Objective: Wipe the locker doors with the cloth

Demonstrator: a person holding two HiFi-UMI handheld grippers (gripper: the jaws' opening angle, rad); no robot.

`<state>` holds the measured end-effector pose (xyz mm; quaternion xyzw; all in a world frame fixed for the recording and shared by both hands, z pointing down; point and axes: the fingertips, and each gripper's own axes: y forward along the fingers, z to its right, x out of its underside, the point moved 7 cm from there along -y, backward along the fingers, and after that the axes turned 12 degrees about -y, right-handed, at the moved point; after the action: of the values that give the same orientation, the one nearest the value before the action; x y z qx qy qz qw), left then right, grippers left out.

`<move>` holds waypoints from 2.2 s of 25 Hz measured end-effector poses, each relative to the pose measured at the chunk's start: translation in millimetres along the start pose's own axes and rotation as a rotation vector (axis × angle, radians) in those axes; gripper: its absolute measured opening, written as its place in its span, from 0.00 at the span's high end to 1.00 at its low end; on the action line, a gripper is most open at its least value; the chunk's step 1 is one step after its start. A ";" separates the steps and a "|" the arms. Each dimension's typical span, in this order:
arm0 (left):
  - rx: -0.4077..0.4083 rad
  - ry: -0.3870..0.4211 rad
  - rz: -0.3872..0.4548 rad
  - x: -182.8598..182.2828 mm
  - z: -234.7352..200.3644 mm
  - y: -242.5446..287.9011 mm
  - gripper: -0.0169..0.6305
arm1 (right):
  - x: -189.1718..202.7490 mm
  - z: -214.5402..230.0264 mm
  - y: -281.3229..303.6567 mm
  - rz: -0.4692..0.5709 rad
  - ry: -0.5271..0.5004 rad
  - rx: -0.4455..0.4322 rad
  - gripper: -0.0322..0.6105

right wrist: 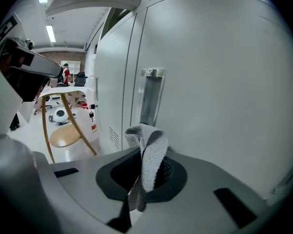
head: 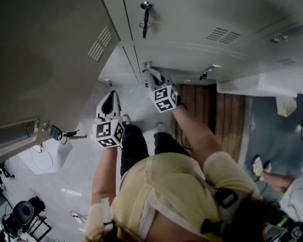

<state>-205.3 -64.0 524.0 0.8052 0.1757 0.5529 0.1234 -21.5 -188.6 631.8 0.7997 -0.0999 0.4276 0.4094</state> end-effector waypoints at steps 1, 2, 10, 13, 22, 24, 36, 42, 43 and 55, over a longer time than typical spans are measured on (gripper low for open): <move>0.004 0.002 0.001 -0.2 0.5 1.5 0.97 | 3.7 2.6 -1.3 -0.002 0.002 0.007 0.94; 0.009 0.003 0.002 -0.4 1.3 3.3 0.97 | 7.4 5.6 -2.7 -0.003 0.006 0.016 0.94; 0.056 0.018 -0.016 3.8 16.5 17.3 0.97 | 31.1 35.4 -24.8 -0.046 0.043 0.088 0.93; 0.080 0.024 -0.021 6.1 26.2 23.2 0.97 | 38.5 46.8 -35.2 -0.061 0.053 0.115 0.94; 0.136 0.045 -0.029 6.9 54.1 36.9 0.97 | 60.0 74.6 -56.0 -0.081 0.081 0.180 0.94; 0.143 0.050 -0.031 7.1 58.7 38.8 0.97 | 66.1 78.9 -57.7 -0.081 0.092 0.191 0.94; 0.165 0.061 -0.034 9.6 80.5 45.6 0.97 | 84.0 106.6 -80.7 -0.136 0.094 0.250 0.94; 0.175 0.062 -0.042 10.8 87.7 47.9 0.97 | 87.6 114.7 -90.4 -0.128 0.077 0.271 0.94; 0.177 0.062 -0.044 10.8 88.5 48.0 0.97 | 87.4 115.5 -93.5 -0.129 0.080 0.274 0.94; 0.258 0.057 -0.038 5.5 103.1 50.7 0.97 | 74.3 113.7 -138.2 -0.062 0.100 0.313 0.94</move>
<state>-99.8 -108.1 511.6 0.7948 0.2641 0.5459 0.0242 163.0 -169.5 575.9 0.8340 0.0132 0.4645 0.2974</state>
